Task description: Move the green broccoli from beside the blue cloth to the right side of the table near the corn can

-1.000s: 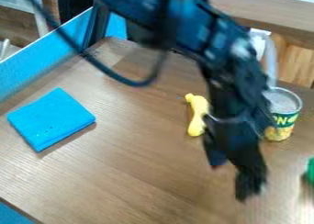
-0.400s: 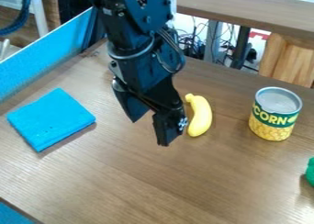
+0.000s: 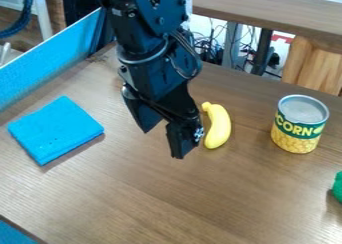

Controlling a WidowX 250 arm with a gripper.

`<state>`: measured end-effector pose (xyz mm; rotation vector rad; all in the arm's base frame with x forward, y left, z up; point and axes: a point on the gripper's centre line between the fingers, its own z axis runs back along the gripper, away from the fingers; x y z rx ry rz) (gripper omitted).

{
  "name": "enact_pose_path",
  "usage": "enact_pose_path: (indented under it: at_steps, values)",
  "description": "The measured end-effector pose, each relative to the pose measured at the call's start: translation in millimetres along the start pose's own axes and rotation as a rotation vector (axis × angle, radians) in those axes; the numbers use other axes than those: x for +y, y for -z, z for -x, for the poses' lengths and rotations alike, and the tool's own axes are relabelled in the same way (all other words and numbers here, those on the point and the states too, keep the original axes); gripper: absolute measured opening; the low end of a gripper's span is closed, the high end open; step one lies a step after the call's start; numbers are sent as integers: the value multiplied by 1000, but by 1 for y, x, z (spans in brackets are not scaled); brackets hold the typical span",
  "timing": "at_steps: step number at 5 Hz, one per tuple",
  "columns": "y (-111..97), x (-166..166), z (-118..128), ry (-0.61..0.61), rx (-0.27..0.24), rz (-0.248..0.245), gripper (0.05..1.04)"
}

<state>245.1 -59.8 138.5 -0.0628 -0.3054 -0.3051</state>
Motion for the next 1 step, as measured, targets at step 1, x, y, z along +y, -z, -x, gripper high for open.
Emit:
enact_pose_path:
  at_steps: [1]
  values:
    - [0, 0, 0, 1, 0, 0, 1009]
